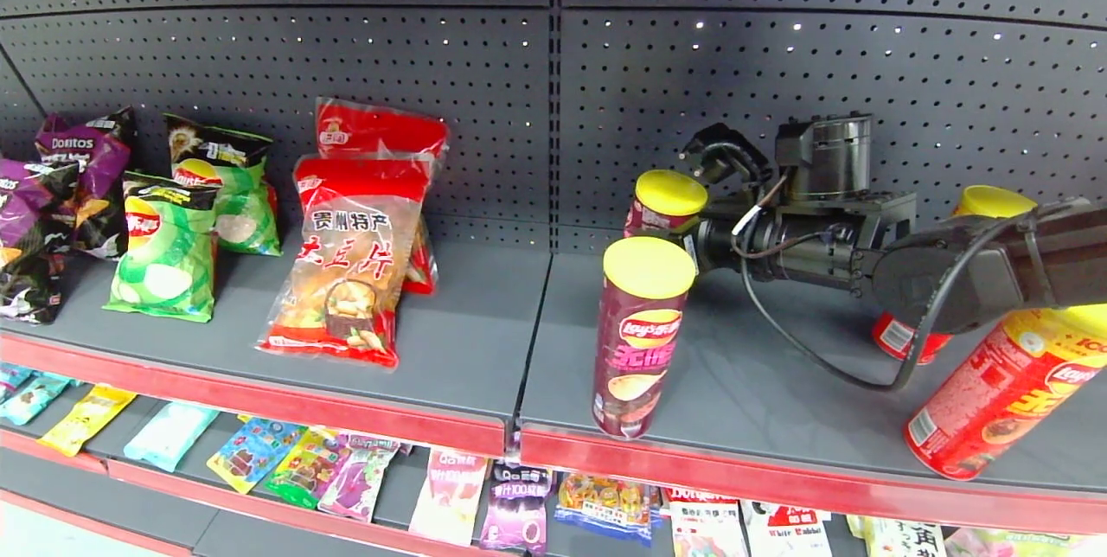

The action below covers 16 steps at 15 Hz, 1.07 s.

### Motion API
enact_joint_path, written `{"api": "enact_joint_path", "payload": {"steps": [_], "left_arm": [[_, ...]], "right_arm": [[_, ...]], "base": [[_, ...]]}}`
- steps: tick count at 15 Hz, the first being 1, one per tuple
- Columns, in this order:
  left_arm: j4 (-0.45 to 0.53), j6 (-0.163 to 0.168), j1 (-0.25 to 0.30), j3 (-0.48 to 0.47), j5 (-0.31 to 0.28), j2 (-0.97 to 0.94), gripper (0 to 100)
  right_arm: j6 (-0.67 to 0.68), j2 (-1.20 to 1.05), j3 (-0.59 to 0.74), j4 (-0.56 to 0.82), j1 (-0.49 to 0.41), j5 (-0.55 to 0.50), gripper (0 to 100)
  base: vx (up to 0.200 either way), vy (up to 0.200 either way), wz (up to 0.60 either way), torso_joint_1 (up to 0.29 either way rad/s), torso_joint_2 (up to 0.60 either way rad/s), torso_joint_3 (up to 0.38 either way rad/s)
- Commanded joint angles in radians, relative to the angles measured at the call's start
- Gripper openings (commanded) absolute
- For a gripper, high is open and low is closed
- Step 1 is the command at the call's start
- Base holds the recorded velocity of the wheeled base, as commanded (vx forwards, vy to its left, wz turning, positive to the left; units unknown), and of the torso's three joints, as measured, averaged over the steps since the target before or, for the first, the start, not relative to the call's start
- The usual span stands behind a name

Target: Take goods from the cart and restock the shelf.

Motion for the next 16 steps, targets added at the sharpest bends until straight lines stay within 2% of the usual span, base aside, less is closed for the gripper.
{"api": "enact_joint_path", "payload": {"steps": [1,8,16], "left_arm": [[0.0,0.0,0.0,0.0,0.0,0.002,100],[0.0,0.0,0.0,0.0,0.001,0.002,100],[0.0,0.0,-0.002,0.0,-0.005,0.011,100]], "right_arm": [[0.0,-0.002,0.004,0.002,0.004,0.001,100],[0.0,-0.027,0.021,0.002,0.012,-0.029,100],[0.004,-0.239,0.204,0.011,-0.007,-0.093,100]], "base": [[0.0,0.0,0.0,0.0,0.0,0.0],[0.0,0.0,0.0,0.0,0.0,0.0],[0.0,0.0,0.0,0.0,0.0,0.0]]}}
